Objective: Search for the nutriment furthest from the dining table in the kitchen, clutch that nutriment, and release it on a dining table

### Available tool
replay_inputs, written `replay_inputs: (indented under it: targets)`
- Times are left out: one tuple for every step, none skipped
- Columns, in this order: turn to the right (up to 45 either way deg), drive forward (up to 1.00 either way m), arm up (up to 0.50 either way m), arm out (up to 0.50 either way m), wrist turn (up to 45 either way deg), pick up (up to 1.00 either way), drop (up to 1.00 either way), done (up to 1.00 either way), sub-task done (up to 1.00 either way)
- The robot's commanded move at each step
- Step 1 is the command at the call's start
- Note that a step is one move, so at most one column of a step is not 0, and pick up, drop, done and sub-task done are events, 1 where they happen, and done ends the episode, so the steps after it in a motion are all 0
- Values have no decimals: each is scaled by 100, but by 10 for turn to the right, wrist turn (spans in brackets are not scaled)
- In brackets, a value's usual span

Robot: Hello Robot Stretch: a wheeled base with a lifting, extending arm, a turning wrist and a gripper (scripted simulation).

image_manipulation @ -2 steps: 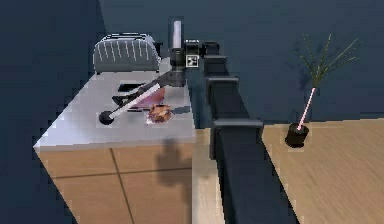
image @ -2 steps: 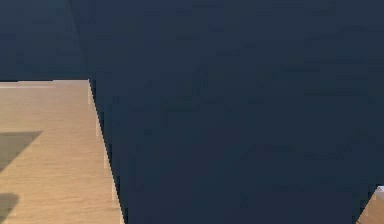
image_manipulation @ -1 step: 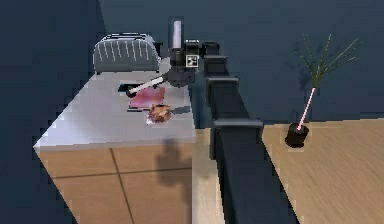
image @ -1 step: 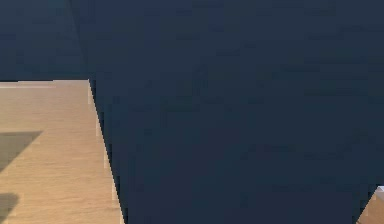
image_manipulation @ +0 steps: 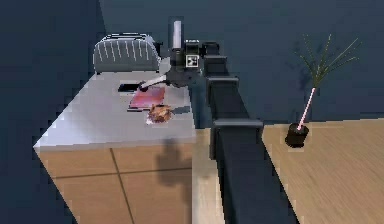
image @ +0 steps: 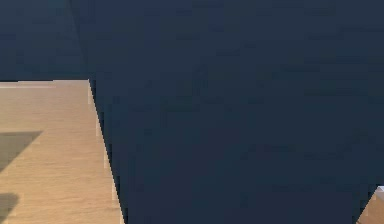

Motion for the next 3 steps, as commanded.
replay_inputs:
  targets:
    - [0, 0, -16, 0, 0, 0, 0, 0, 0]
    - [0, 0, 0, 0, 0, 100, 0, 0, 0]
    - [0, 0, 10, 0, 0, 0, 0, 0, 0]
